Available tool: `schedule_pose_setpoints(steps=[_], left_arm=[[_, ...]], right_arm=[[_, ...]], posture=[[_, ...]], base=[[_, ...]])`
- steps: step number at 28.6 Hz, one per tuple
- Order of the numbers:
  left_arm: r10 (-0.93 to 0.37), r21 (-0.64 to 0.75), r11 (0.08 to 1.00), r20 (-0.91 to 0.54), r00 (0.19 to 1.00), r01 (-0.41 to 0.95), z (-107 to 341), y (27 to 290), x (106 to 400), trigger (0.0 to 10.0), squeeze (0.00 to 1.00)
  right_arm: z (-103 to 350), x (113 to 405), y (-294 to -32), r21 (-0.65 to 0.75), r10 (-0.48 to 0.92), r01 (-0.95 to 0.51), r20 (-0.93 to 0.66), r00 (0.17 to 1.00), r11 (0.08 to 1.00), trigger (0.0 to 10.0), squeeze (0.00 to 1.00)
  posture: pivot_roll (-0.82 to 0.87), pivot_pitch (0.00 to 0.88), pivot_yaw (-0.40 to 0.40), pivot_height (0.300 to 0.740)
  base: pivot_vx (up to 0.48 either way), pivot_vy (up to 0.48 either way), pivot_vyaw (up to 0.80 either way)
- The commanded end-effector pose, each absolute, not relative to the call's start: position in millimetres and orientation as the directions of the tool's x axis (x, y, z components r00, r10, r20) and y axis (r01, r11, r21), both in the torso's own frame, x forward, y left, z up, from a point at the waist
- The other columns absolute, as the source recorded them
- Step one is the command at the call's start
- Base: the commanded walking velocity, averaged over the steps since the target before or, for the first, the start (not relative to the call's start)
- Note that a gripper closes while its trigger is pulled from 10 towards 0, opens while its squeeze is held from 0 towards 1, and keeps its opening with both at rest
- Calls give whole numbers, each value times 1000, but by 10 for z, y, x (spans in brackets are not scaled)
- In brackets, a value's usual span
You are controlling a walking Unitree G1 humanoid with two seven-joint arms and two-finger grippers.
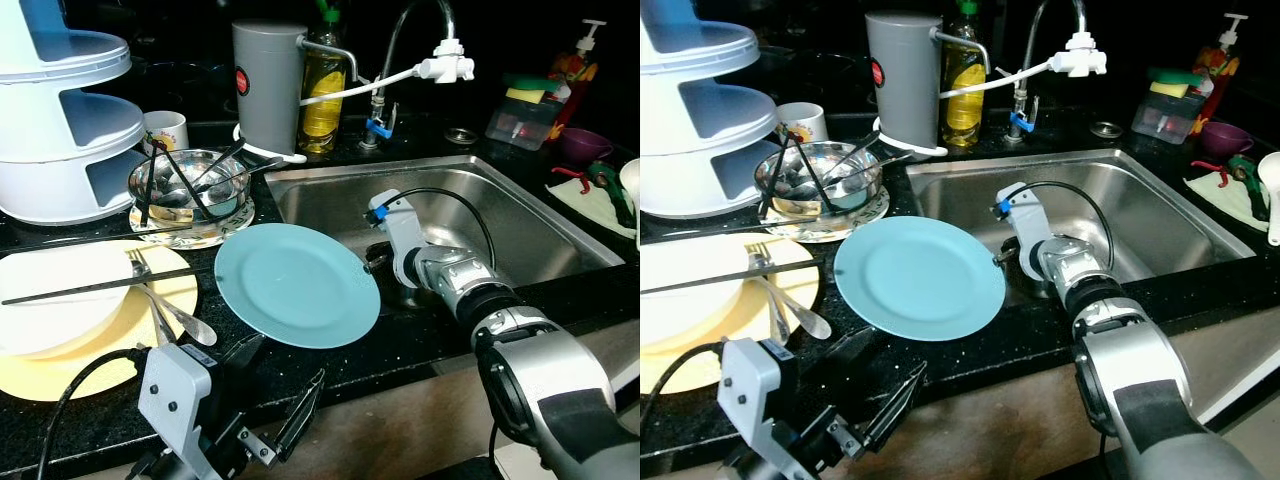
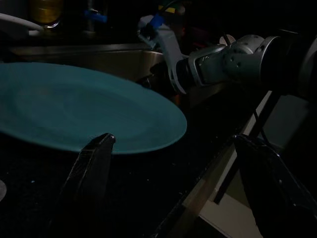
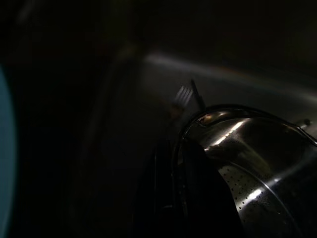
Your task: Kitchen organization
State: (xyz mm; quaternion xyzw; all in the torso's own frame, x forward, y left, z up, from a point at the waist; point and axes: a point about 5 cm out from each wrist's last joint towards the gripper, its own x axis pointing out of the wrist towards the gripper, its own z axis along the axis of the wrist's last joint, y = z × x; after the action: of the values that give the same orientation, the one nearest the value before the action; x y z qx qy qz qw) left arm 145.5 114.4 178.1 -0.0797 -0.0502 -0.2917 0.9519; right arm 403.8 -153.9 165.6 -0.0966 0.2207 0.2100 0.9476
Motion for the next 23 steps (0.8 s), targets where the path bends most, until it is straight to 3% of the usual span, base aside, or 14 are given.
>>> schedule_pose_setpoints(steps=[1, 2, 3, 4, 15, 16, 17, 18, 19, 23], left_arm=[[-559, -124, 809, 135, 818, 574, 1797, 1128, 1426, 10000, 0], [-559, -125, 809, 135, 818, 574, 1797, 1127, 1426, 10000, 0], [-560, -124, 809, 135, 817, 575, 1796, 1126, 1430, 10000, 0], [-562, -123, 808, 135, 816, 576, 1797, 1125, 1437, 10000, 0], [-566, -108, 806, 147, 811, 582, 1800, 1124, 1505, 10000, 0], [-567, -106, 806, 148, 811, 583, 1798, 1125, 1519, 10000, 0], [-567, -104, 805, 150, 810, 584, 1799, 1124, 1532, 10000, 0], [-568, -103, 805, 152, 809, 585, 1800, 1123, 1542, 10000, 0], [-570, -99, 804, 154, 807, 587, 1801, 1122, 1551, 10000, 0], [-571, -91, 803, 160, 805, 589, 1797, 1124, 1587, 10000, 0]], right_arm=[[1767, 4074, -1504, -55, 388, -444, -397, 832, 894, 2235, 0], [1779, 4076, -1498, -48, 396, -448, -391, 831, 893, 2235, 0], [1809, 4080, -1479, -26, 423, -466, -377, 824, 885, 10000, 494], [1829, 4081, -1464, -10, 443, -480, -369, 817, 877, 10000, 1000], [1977, 4116, -1472, 12, 467, -488, -311, 828, 873, 10000, 1000], [2008, 4121, -1469, 14, 477, -496, -299, 826, 868, 10000, 745], [2043, 4126, -1470, 17, 488, -505, -284, 825, 863, 10000, 745], [2077, 4130, -1471, 24, 500, -513, -269, 824, 858, 10000, 522], [2132, 4135, -1478, 38, 519, -526, -238, 821, 850, 10000, 0], [2309, 4140, -1522, 90, 579, -572, -118, 807, 815, 10000, 0]], posture=[[132, 0, -118, 740], [132, 0, -118, 740], [129, 0, -116, 740], [129, 0, -116, 740], [132, 0, -114, 740], [132, 0, -113, 740], [132, 0, -113, 740], [132, 0, -113, 740], [132, 0, -113, 740], [129, 0, -113, 740]], base=[[0, 0, 0], [0, 0, 0], [0, 0, 0], [0, 0, 0], [0, 0, 0], [0, 0, 0], [0, 0, 0], [0, 0, 0], [0, 0, 0], [0, 0, 0]])
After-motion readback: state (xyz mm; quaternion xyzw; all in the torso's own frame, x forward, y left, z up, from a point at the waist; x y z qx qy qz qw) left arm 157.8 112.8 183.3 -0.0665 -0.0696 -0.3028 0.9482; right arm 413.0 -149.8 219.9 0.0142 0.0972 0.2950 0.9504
